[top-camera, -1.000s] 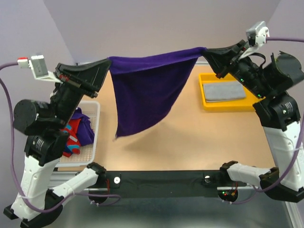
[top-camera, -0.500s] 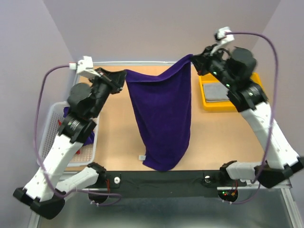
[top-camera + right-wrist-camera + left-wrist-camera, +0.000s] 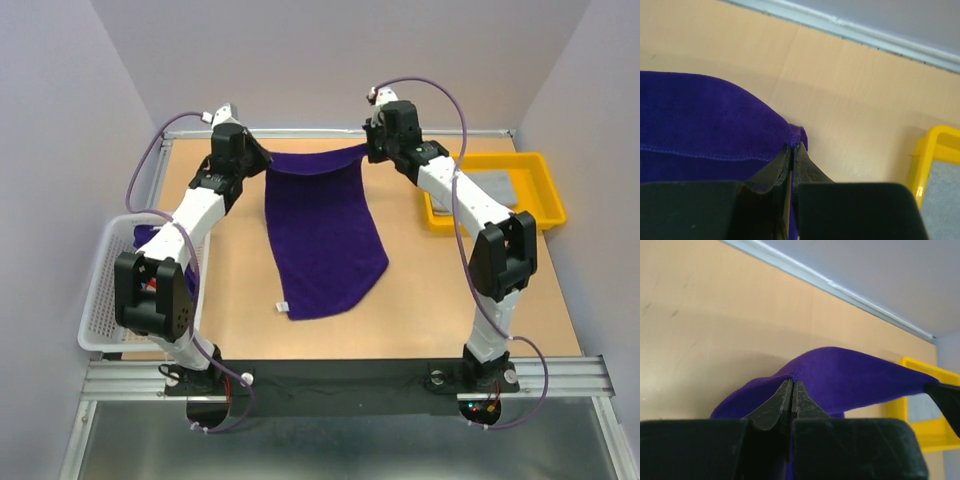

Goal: Fold and stack the towels
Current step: Flatten out the crumpled towel

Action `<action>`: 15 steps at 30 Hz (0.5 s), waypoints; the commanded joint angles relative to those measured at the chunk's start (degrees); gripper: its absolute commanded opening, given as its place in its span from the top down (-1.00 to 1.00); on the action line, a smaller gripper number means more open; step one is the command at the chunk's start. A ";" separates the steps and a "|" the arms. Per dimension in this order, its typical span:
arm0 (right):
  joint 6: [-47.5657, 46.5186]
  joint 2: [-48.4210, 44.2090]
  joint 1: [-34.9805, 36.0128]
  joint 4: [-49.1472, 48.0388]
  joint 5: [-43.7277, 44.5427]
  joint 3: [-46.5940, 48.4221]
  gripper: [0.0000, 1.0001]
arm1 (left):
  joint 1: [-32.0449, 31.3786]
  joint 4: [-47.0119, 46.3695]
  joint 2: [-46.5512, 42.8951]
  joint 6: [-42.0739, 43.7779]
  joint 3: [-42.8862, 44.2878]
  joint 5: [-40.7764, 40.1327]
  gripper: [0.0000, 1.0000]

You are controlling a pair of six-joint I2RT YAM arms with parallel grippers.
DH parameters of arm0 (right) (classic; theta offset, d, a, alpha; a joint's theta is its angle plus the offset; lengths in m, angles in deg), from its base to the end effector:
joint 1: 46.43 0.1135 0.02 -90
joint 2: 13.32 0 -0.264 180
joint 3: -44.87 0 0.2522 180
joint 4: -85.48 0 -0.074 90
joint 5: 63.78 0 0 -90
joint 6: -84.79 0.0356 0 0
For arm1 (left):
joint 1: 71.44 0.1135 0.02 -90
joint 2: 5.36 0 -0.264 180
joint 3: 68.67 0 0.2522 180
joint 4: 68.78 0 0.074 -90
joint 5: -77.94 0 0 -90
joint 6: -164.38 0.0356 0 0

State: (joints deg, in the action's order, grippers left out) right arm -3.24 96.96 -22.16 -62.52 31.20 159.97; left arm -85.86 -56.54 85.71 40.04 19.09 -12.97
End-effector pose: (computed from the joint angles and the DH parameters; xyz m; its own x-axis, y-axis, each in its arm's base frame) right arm 0.4208 0.1863 0.3323 -0.4278 -0.1553 -0.8904 -0.3246 0.9458 -0.0090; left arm 0.3704 -0.0947 0.3335 -0.3465 -0.4933 -0.7979 0.0469 0.8404 -0.5399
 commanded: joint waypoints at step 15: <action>-9.00 -35.90 -0.81 -11.56 -14.80 -11.15 0.99 | -10.87 -12.63 -31.71 9.19 -0.68 17.52 1.00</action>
State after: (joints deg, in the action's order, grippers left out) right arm -9.33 69.27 -22.82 -69.84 22.50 152.48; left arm -92.37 -64.06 60.99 44.14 21.06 3.03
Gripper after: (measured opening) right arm 0.039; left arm 0.101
